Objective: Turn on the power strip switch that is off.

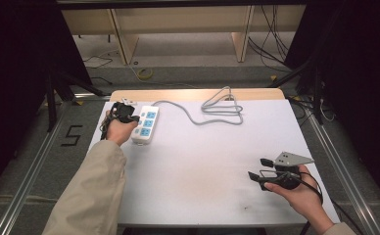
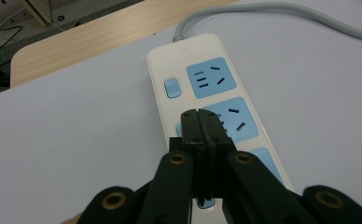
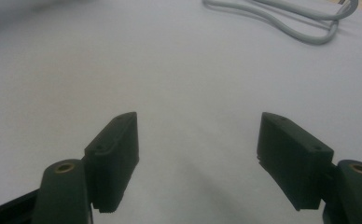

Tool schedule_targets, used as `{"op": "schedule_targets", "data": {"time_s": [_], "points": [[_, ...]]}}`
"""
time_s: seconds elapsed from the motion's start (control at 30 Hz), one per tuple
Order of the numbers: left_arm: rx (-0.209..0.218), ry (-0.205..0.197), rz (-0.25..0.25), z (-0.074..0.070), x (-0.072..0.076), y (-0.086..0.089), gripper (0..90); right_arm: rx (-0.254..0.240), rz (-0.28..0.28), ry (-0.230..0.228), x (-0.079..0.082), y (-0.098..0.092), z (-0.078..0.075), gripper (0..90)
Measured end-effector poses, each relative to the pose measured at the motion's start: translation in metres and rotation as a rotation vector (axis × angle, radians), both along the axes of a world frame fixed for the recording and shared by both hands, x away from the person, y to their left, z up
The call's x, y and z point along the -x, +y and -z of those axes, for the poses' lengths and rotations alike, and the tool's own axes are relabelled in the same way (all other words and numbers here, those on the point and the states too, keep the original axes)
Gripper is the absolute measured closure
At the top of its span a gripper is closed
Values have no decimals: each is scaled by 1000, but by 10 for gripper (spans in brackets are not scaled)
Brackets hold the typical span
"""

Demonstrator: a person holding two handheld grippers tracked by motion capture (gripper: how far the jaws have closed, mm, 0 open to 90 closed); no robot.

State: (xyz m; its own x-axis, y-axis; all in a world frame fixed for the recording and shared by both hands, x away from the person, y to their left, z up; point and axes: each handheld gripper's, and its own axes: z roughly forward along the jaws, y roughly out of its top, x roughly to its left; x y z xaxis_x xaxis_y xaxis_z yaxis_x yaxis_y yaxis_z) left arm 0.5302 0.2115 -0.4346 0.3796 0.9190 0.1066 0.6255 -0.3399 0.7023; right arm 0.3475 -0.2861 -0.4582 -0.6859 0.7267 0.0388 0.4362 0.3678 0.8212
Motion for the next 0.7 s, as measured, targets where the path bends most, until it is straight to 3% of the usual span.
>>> {"op": "schedule_targets", "data": {"time_s": [0.7], "points": [[-14, 24, -11, 13, -13, 0, 898, -3, 2, 2, 0, 0, 0, 300]]}}
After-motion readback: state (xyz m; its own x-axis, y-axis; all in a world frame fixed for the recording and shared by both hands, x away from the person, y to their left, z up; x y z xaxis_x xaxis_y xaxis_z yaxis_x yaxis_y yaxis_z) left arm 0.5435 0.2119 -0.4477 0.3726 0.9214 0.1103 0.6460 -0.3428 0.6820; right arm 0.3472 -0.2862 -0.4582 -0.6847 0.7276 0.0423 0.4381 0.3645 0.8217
